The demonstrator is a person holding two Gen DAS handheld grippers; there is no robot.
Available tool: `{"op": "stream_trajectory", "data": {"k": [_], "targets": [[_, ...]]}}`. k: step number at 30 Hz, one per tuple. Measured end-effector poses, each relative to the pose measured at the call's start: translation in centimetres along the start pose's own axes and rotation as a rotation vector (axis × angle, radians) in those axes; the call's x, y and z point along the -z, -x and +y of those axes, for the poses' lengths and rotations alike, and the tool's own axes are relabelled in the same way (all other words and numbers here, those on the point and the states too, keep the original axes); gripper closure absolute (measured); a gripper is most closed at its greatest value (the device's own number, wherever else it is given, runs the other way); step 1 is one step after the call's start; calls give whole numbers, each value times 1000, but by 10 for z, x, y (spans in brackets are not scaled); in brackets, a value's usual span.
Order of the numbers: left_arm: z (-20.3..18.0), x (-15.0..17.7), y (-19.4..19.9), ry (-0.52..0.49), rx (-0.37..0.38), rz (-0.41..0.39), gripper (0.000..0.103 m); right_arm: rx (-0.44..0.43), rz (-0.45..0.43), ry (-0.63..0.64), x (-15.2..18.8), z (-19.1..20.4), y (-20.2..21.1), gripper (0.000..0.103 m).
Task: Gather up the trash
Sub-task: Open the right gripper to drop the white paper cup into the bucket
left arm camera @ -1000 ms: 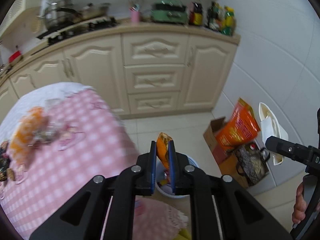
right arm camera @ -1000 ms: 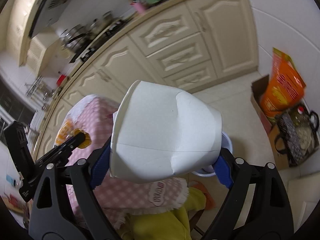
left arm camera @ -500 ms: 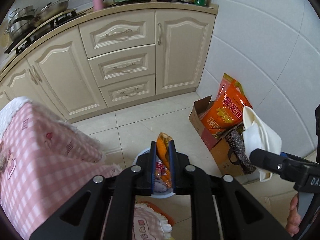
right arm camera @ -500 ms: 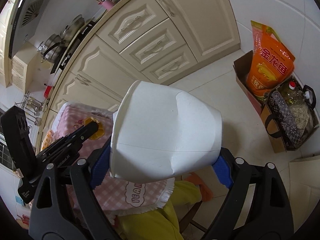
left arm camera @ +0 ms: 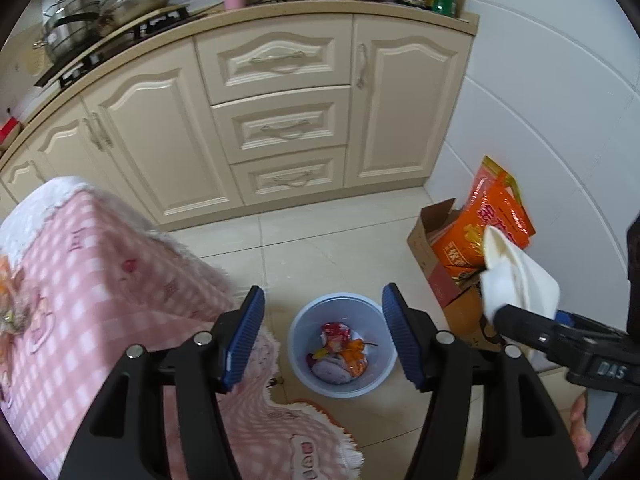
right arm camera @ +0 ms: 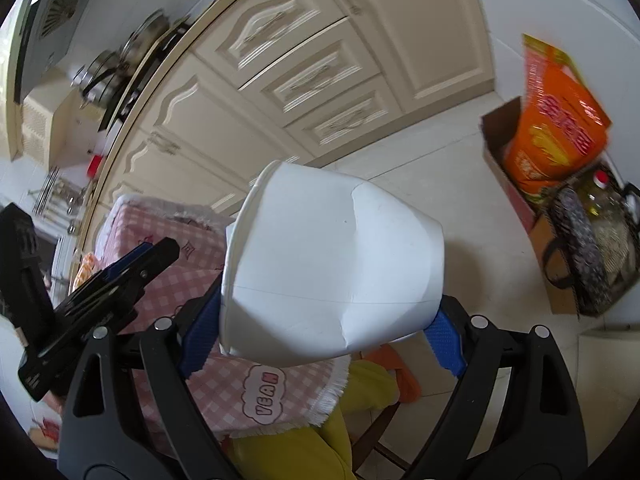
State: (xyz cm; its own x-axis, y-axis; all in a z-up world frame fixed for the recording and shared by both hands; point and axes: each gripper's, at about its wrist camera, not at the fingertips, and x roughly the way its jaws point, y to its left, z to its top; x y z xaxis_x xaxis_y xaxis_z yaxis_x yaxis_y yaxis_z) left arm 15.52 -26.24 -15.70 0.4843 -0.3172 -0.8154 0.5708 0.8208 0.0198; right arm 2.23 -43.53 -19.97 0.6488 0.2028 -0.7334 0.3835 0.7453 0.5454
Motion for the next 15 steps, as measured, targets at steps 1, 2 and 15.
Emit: {"op": "stream_trajectory", "data": {"k": [1,2,15], "targets": [[4,0,3,5,-5,-5,41,-5,5,12,-2,6,-5,17],[8,0,8,11,-10,-13,40,-15,12,23,-4,13,-11,17],[57,6,30,94,-79,-42,36,-43,32,117,-11,62,-33,16]]}}
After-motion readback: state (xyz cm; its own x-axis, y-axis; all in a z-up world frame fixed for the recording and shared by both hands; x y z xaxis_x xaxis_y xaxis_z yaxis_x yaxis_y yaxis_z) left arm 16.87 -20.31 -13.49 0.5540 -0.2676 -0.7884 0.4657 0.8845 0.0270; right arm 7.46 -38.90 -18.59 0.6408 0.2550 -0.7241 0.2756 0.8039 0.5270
